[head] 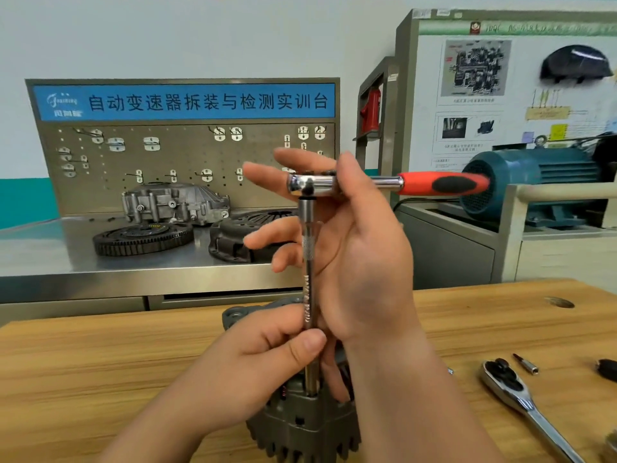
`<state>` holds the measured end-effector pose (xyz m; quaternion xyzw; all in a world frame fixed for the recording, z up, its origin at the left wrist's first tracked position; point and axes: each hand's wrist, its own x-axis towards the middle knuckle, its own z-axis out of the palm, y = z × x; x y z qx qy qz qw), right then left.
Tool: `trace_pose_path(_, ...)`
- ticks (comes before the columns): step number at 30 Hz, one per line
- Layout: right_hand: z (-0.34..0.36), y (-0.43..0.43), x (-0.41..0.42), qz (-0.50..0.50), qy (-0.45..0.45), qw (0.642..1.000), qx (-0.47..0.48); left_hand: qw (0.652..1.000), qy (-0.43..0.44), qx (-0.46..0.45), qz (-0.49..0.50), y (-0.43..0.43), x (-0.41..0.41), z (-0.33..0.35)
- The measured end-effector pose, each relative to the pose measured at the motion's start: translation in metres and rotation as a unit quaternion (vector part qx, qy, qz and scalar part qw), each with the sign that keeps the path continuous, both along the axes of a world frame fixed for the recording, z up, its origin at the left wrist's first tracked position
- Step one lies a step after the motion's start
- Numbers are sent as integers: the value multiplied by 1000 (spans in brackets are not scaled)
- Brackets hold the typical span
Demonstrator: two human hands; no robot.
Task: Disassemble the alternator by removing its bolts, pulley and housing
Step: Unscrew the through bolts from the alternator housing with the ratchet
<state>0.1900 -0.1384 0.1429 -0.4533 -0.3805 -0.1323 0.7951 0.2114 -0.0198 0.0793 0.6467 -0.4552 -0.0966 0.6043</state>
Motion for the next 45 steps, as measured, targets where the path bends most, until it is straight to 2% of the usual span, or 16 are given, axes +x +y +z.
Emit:
trace_pose_path(2,0,2,-2,-112,-62,991,-27,1000,2,-5,6,1,1,-1)
trace_pose_path(5,-1,5,-4,-276,-187,939,-87,1000,-21,-14,-2,-1,-1,-2)
trace_pose_path(7,-1,6,-4,-319,-209,917,-116,999,-10,-29,14,-2,0,-3)
trace_pose_path(10,-2,9,-4,-279,-186,936,-107,999,-37,-25,16,-2,-2,-3)
trace_pose_path(14,-2,5,-2,-95,-67,993,-18,1000,-14,-15,5,0,2,-4)
trace_pose_path(16,-2,3,1,-13,-9,1000,10,1000,-11,-9,-1,0,3,-5)
trace_pose_path(18,-3,1,4,18,33,999,25,1000,-14,-5,-4,-1,3,-3)
trace_pose_path(20,-4,2,6,-14,36,999,30,1000,-15,1,-2,0,6,-6)
trace_pose_path(23,-6,3,3,-143,-43,989,9,1000,-27,-1,16,1,8,-8)
trace_pose_path(27,-3,6,-1,-313,-217,923,-54,998,-58,-10,27,-3,5,-7)
trace_pose_path(29,-1,6,-3,-305,-224,923,-70,1000,22,-3,2,-7,-8,-1)
trace_pose_path(31,0,3,-5,-244,-182,950,-68,999,33,-8,18,-3,-5,-7)
trace_pose_path(33,-1,0,-4,-149,-126,980,-37,997,-67,-24,41,-1,4,-7)
trace_pose_path(38,-1,-1,2,27,11,1000,0,999,-46,-8,-13,0,6,-7)
trace_pose_path(42,-3,2,4,-22,-6,1000,-7,1000,-9,-14,2,3,8,-8)
trace_pose_path(45,-2,4,2,-183,-117,976,-22,999,-33,-6,12,0,7,-8)
